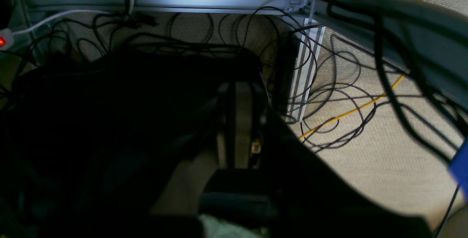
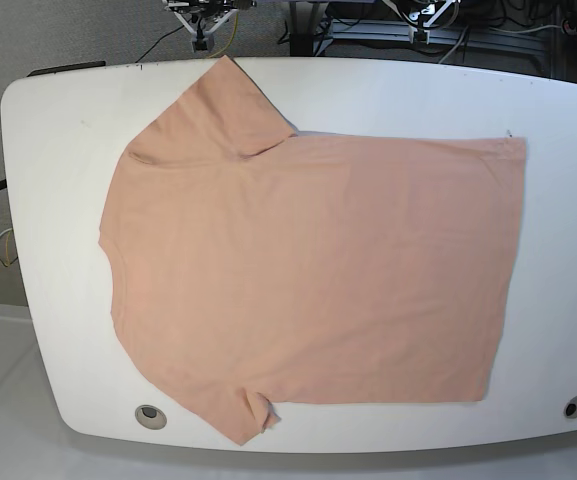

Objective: Fold the T-shirt properly

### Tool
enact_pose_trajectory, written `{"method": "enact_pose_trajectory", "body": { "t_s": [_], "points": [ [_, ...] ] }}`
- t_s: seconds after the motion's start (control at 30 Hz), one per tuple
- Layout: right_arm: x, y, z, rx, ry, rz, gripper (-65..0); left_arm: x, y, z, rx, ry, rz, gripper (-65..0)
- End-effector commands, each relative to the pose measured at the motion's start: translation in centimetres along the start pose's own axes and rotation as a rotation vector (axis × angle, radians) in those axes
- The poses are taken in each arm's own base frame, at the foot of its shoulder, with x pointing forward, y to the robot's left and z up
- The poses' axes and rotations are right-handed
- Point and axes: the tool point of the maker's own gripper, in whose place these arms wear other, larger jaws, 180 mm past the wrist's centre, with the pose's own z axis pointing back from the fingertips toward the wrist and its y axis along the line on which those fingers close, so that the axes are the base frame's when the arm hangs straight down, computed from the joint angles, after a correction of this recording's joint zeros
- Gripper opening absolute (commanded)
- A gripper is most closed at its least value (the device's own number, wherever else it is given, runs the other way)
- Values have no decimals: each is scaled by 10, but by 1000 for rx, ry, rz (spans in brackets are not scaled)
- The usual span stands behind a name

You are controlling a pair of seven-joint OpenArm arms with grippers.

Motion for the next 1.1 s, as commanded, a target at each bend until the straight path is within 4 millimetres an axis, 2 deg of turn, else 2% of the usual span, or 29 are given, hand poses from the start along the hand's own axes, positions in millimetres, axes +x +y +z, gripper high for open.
{"method": "enact_pose_trajectory", "body": {
  "t_s": [0.0,0.43,0.57,1.07],
  "points": [
    [-11,-6,3,-4,17,3,-650,-13,6,3,7,13,-6,-646],
    [-38,-15,11,-16,26,15,-650,-7,16,11,19,-72,-11,-650],
    [-33,-10,9,-10,11,7,-650,-7,15,11,16,-74,-20,-650],
    [-44,-11,11,-11,31,7,-650,-27,22,15,29,-45,-22,-648]
  ]
}}
